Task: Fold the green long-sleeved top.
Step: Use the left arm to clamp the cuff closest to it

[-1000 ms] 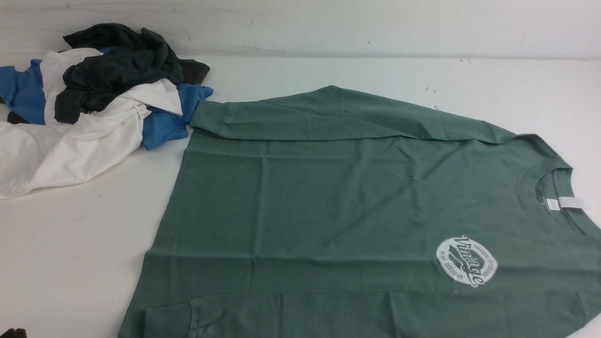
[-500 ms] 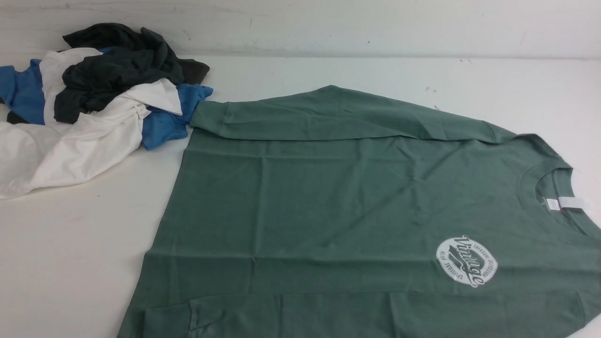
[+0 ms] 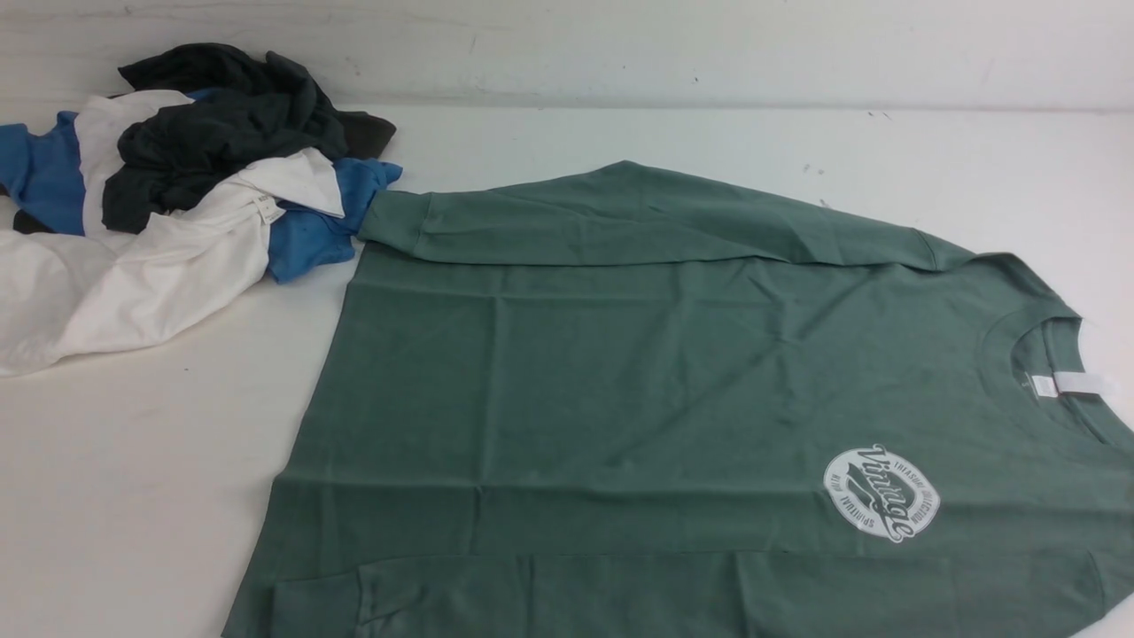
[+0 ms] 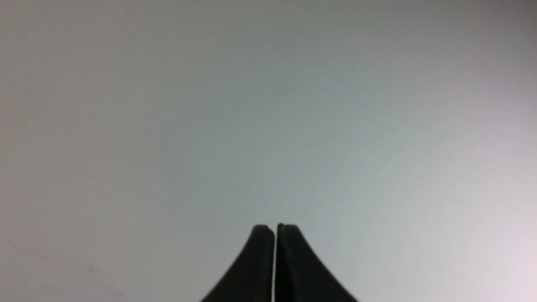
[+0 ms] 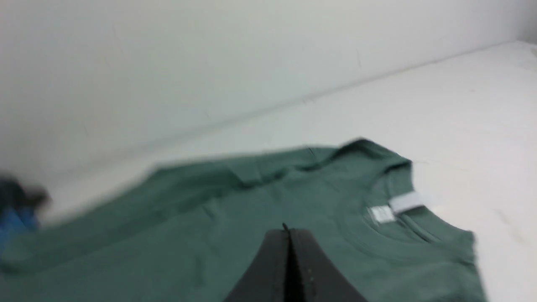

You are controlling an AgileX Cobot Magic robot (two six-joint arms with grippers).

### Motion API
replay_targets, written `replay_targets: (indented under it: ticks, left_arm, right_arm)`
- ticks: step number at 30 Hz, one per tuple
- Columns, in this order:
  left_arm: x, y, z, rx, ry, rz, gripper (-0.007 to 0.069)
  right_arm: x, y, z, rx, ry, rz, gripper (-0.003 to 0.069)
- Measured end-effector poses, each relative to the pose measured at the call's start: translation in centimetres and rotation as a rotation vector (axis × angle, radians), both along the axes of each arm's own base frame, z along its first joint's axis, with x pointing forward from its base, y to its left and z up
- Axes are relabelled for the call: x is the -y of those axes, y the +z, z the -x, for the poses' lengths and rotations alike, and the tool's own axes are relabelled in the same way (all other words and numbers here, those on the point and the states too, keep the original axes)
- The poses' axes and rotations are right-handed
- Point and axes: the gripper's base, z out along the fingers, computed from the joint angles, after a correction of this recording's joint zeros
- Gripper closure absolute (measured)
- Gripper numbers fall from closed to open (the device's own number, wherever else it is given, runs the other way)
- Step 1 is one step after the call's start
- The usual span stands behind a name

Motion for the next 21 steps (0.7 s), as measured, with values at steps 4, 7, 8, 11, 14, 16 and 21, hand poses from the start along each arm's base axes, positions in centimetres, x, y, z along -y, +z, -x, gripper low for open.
replay_targets:
  ticks: [4, 7, 8, 11, 14, 16, 21]
  left_arm:
    - [1.1, 2.9, -3.4, -0.45, -0.068, -0.201, 0.0628]
    - [1.6, 2.3, -7.4, -0.853, -0.151, -0.286, 0.0628]
    - [1.7, 1.8, -8.4, -0.955, -0.176, -0.296, 0.0628]
    - [1.8, -0.7, -11.2, -1.242, -0.245, -0.321, 0.0628]
    - [1.9, -3.8, -13.5, -1.504, -0.323, -0.358, 0.0628]
    - [2.0, -6.2, -14.7, -1.619, -0.38, -0.387, 0.0628]
    - [2.2, -9.0, -15.2, -1.718, -0.436, -0.39, 0.0628]
  right_arm:
    - [0.8, 1.1, 0.2, 0.152, -0.063, -0.269, 0.0673]
    - [1.4, 1.5, 0.4, 0.225, -0.113, -0.379, 0.0673]
    - [1.5, 1.5, 0.4, 0.237, -0.123, -0.407, 0.0673]
    - [1.8, 1.6, 0.5, 0.26, -0.142, -0.456, 0.0673]
    - [1.9, 1.6, 0.6, 0.271, -0.152, -0.487, 0.0673]
    - [2.0, 1.7, 0.6, 0.284, -0.162, -0.503, 0.0673]
    - [2.1, 1.7, 0.7, 0.293, -0.169, -0.506, 0.0673]
